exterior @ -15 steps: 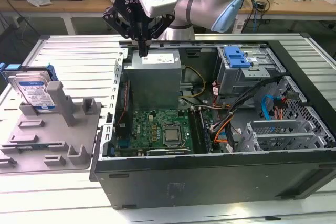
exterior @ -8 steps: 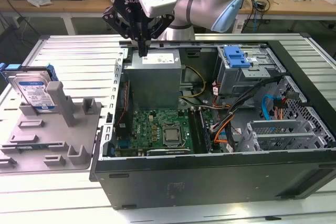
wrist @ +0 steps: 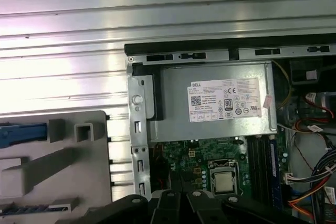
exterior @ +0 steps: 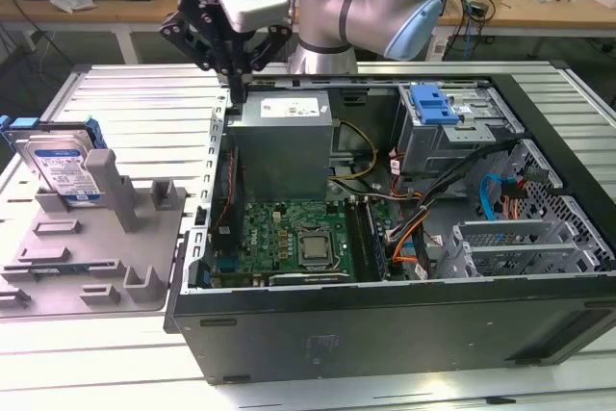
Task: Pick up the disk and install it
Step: 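Reach for the disk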
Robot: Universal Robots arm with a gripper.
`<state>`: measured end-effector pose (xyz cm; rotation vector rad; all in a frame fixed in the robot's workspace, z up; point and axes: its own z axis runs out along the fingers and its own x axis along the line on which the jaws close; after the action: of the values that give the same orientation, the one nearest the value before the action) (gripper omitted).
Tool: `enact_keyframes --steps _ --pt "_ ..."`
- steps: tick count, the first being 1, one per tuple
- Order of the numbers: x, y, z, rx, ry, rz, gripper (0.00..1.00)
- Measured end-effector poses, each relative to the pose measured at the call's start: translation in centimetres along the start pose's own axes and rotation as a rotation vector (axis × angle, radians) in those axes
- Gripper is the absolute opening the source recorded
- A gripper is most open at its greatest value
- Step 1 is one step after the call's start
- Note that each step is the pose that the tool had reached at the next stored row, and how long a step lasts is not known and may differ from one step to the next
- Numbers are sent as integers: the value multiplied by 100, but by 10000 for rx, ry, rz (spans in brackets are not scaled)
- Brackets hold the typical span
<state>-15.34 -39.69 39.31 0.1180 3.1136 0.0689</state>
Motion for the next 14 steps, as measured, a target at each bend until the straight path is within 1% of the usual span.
enact_keyframes --steps 2,3,5,6,7,11,12,13,14 --pt "73 9 -1 0 0 4 11" --pt "144 21 -2 1 0 5 11" --pt "241 40 -3 0 0 11 11" --pt "273 46 -3 0 -1 9 11" --pt "340 59 -3 1 0 10 11" --pt "499 86 -2 1 0 11 11" --pt "593 104 -1 0 -1 8 11" --pt "654 116 0 0 -1 11 11" --pt "698 124 0 0 0 11 11"
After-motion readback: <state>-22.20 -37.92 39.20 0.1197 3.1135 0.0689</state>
